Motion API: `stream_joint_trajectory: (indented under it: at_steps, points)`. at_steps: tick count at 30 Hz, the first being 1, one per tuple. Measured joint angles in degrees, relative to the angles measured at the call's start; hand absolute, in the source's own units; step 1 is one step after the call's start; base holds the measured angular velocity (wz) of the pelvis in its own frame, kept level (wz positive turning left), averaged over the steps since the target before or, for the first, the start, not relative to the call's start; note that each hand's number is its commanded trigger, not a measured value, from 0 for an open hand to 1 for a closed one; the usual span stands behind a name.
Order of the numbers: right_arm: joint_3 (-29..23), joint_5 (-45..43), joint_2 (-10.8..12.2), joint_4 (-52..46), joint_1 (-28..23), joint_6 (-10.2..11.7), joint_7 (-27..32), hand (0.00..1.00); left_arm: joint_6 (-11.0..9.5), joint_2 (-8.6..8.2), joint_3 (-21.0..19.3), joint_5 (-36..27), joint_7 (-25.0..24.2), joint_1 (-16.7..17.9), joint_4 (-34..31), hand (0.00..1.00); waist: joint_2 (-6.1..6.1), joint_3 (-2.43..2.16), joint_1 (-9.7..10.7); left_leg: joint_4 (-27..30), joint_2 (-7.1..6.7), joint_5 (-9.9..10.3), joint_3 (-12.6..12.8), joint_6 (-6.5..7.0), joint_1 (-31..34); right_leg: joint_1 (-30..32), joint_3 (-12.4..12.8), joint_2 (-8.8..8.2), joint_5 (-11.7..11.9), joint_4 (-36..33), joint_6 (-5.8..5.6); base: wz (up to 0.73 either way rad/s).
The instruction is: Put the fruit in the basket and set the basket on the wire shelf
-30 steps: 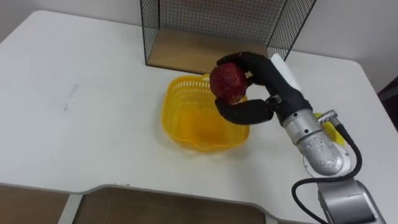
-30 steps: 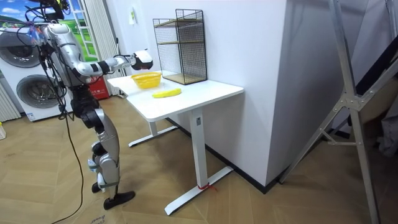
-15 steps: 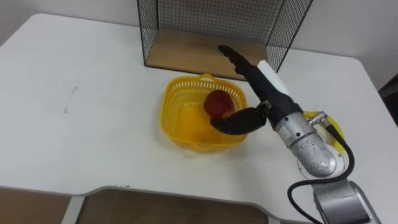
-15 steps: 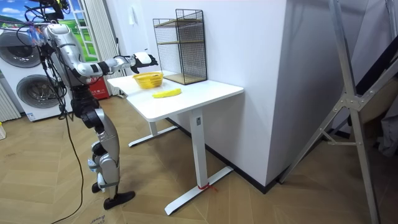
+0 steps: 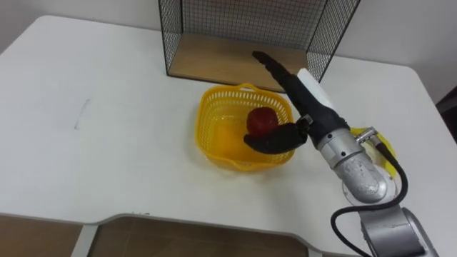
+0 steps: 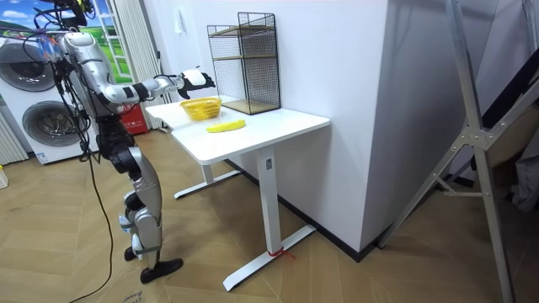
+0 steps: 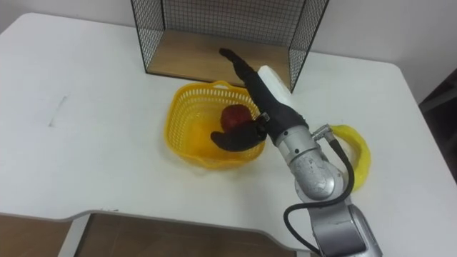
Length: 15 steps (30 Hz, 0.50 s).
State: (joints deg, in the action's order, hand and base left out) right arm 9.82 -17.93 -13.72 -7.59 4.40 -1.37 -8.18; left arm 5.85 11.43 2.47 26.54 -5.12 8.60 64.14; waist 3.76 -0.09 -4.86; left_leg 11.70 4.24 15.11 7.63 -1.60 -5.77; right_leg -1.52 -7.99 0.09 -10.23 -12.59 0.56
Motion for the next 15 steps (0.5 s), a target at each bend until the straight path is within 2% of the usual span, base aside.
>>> stream_joint_trajectory:
  at_steps: [6,15]
  points:
    - [-4.06,4.64,0.05,-0.44,0.08,0.14,2.13,0.0,-0.1,0.01,-0.96,0.11,1.28,0.95,-0.04,0.0,-0.01,0.02,0.12,-0.03,0.0,0.0,-0.05,0.0,-0.78,-0.58,-0.07,-0.04,0.0,0.02,0.0,0.0]
    - [-13.33,6.56,-0.02,-2.96,0.09,0.98,8.55,0.0,-0.01,-0.3,-3.82,0.43,1.31,4.24,-1.89,0.0,-0.55,0.09,2.08,0.02,-0.09,0.0,-0.07,0.0,-0.7,-0.77,0.03,-0.08,0.0,-0.01,-0.01,0.0]
